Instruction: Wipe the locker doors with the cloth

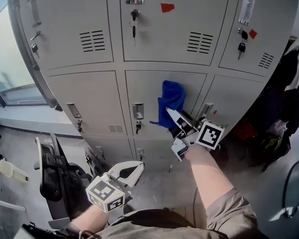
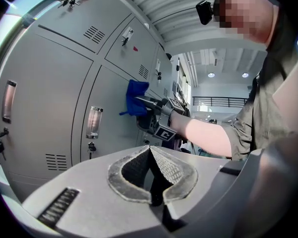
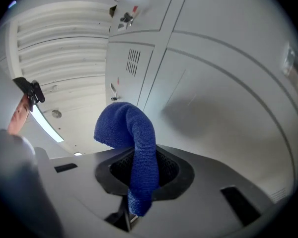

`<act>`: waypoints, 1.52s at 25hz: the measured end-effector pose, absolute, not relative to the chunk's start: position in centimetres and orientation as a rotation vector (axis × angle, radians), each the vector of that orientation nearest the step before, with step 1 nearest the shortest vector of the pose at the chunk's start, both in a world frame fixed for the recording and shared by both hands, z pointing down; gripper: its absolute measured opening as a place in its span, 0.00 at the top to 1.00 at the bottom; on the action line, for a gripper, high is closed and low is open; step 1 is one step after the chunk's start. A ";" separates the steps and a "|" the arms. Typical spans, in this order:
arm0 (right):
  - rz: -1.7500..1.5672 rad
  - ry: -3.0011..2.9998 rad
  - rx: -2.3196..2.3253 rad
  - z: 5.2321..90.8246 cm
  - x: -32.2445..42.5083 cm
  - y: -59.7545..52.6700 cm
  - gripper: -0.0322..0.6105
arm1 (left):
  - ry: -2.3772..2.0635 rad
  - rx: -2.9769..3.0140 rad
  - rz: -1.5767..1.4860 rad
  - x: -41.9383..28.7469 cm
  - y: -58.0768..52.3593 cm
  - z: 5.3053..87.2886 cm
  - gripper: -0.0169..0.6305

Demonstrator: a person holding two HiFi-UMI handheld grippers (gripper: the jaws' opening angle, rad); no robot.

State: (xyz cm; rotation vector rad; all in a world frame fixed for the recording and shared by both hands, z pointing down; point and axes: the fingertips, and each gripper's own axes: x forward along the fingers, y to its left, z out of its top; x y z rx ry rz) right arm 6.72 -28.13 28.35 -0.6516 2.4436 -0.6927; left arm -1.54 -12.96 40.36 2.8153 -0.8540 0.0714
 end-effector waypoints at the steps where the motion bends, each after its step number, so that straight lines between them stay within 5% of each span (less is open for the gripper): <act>1: -0.691 2.476 -0.637 28.8 5.2 -28.0 0.86 | -0.865 2.807 0.069 -2.0 -13.0 40.4 0.98; 15: -0.975 2.501 -0.553 34.6 -5.3 -31.7 0.86 | -1.019 2.737 0.052 -7.6 -12.9 40.8 0.98; 38: -0.928 2.316 -0.812 35.6 10.3 -32.9 0.86 | -0.902 2.798 0.056 -2.1 -13.4 40.4 0.98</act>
